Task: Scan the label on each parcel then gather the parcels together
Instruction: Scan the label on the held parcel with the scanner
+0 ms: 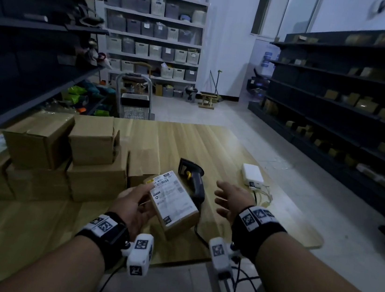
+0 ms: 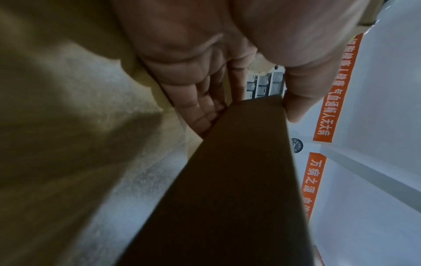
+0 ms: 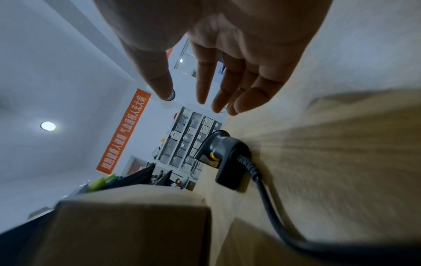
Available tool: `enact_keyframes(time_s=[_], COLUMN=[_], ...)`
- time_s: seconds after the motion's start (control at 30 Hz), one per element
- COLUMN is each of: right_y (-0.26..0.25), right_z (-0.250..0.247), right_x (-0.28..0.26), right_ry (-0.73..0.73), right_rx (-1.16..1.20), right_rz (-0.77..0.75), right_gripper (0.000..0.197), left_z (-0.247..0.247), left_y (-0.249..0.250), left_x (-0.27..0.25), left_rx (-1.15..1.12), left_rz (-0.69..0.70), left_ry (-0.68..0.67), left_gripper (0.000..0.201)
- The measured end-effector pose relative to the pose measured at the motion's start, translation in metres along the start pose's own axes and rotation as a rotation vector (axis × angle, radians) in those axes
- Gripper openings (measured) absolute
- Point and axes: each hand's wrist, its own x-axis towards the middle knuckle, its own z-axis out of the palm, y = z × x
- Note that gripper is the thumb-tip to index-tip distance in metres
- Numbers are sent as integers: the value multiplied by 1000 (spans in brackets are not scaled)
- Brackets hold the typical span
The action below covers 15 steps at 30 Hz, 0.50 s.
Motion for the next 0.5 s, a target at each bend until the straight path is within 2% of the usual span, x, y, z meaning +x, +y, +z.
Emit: enact_keyframes(time_s=[0.07,0.2,0.4,0.5], right_y=[-11,-28,-40,-45], right_z=[3,14,34,44], right_x=[6,20,42,43], right_ry=[-15,-10,12,2], right_rx=[-110,-324,-553,-663], right_rz=[14,-63,-114,-138], right_gripper=[31,35,46,35], left_z=[-2,-6,-15,-18], left_y=[0,0,0,-1], left_x=[3,5,11,16], left_rx=[-4,37,-44,-63], left_rz=[20,41,62,46], left_ry=[-18,-92,-141,-193], left_gripper=[53,23,35,34])
